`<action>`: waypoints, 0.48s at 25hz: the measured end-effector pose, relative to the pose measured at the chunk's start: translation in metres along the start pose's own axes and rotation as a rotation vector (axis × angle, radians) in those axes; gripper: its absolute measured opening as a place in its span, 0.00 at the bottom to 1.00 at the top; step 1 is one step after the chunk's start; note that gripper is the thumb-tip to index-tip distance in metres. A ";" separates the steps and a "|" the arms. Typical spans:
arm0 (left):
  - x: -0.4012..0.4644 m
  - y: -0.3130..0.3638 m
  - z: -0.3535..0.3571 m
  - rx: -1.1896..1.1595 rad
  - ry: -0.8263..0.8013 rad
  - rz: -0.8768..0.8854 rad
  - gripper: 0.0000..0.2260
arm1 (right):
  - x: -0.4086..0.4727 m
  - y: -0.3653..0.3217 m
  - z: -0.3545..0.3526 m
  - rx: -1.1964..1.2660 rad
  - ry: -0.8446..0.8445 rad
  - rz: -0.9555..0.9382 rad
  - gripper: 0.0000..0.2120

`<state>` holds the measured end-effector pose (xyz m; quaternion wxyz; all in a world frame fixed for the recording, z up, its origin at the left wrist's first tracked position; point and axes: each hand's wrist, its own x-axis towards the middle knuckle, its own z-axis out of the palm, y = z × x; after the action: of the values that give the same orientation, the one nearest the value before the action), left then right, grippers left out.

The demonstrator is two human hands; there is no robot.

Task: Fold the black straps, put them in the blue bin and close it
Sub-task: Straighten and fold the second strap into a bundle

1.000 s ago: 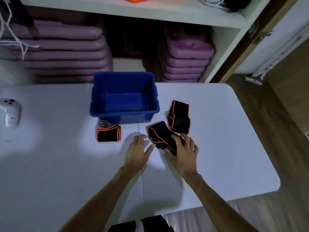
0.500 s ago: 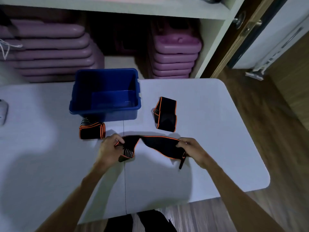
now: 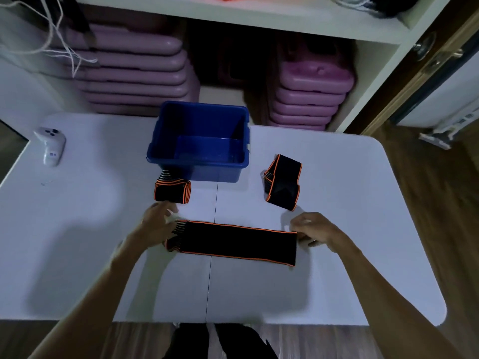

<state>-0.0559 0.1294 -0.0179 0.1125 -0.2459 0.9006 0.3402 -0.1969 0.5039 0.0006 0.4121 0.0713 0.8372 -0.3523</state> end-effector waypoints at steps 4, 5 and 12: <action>-0.021 -0.016 0.019 0.106 0.075 -0.123 0.16 | -0.003 0.003 0.005 -0.047 -0.039 -0.011 0.16; -0.022 -0.019 0.021 0.088 0.106 -0.130 0.13 | -0.003 0.003 0.010 -0.118 -0.057 -0.041 0.17; -0.023 -0.038 -0.011 0.001 0.239 -0.263 0.11 | 0.003 0.011 0.037 0.027 -0.022 -0.209 0.08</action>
<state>-0.0174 0.1059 -0.0223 0.0485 -0.4004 0.8677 0.2907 -0.1709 0.4869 -0.0229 0.3813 -0.0146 0.8306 -0.4056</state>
